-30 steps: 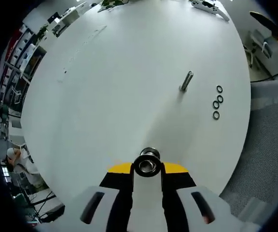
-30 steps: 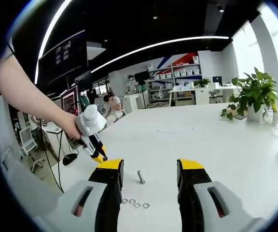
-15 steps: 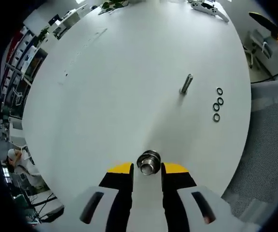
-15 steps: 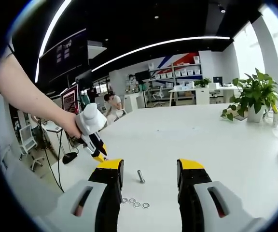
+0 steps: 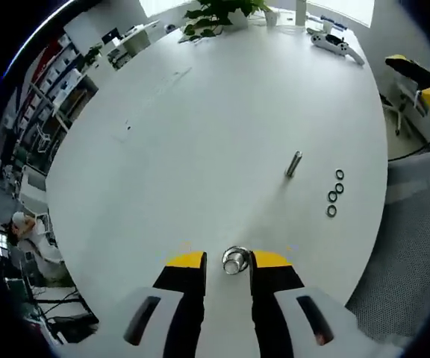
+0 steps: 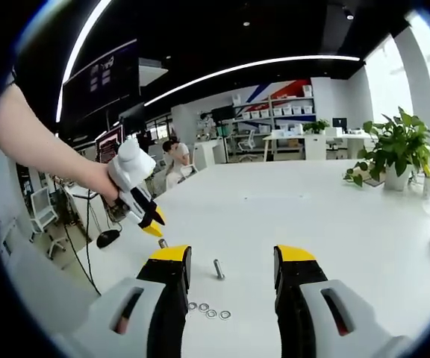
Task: Place the washer onto the threaded stud by aligning its center hole with the stud, sliding it down to the base, and recovering from edge contact or off-axis alignment until the washer reaches the visible bottom stop.
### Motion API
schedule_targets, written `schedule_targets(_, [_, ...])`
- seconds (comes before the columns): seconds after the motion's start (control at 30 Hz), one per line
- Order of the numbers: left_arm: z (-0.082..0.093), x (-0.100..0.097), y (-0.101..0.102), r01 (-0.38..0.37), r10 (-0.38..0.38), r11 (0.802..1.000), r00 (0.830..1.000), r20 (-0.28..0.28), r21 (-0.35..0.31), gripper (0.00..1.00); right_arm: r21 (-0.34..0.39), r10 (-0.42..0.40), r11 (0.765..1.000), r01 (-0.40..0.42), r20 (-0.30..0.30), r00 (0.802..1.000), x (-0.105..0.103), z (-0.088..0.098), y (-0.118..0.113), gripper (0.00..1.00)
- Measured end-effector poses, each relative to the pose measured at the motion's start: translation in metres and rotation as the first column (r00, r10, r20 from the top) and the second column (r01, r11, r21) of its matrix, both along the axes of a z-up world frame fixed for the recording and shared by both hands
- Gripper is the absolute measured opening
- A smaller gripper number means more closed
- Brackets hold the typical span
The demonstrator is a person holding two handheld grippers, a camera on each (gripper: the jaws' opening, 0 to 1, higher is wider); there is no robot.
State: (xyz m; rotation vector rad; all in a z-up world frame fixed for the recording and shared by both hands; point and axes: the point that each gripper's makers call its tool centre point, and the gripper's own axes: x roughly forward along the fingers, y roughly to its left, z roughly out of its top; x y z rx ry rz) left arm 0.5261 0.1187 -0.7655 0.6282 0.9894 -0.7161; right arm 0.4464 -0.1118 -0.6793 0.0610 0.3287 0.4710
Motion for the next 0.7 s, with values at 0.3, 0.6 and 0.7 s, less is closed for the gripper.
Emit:
schedule_targets(0.3, [0.040, -0.020, -0.007, -0.092, 0.120, 0.979, 0.982, 0.145, -0.180, 0.21, -0.031, 0.038, 0.999, -0.038, 0.002, 0.999, -0.004, -0.001, 0.009, 0.47])
schedule_targets(0.6, [0.071, -0.043, -0.009, -0.144, 0.241, 0.930, 0.934, 0.265, -0.338, 0.21, -0.069, 0.062, 0.996, -0.060, 0.024, 0.998, -0.007, 0.003, 0.016, 0.47])
schedule_targets(0.7, [0.077, -0.053, -0.004, -0.148, 0.267, 0.916, 0.918, 0.292, -0.374, 0.21, -0.093, 0.069, 0.993, -0.067, 0.018, 0.997, -0.008, 0.000, 0.019, 0.47])
